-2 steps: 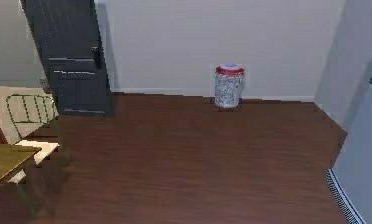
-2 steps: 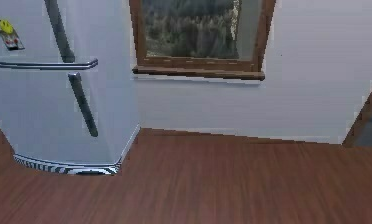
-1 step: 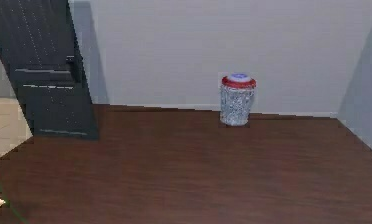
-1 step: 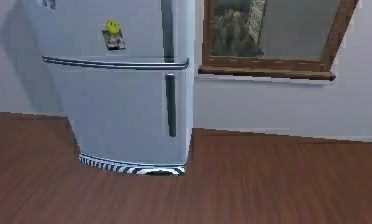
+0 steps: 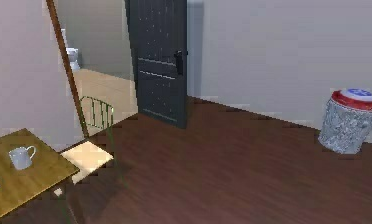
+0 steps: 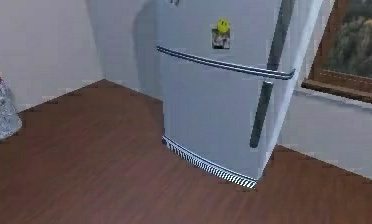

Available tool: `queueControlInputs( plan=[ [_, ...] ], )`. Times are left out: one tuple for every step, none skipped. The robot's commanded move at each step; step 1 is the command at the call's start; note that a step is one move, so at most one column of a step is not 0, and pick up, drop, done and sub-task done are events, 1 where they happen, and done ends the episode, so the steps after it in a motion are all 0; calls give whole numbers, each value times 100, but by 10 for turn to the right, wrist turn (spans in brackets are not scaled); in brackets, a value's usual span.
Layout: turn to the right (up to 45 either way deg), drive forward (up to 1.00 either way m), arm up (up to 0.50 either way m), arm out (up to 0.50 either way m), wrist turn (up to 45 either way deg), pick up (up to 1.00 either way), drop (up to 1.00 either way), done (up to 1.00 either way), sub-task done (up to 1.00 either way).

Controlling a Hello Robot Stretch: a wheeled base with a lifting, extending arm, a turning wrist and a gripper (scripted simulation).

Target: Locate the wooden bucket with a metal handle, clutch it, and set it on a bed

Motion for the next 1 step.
queueControlInputs(
  plan=[
    [0,100,0,0,0,0,0,0,0]
  ],
)
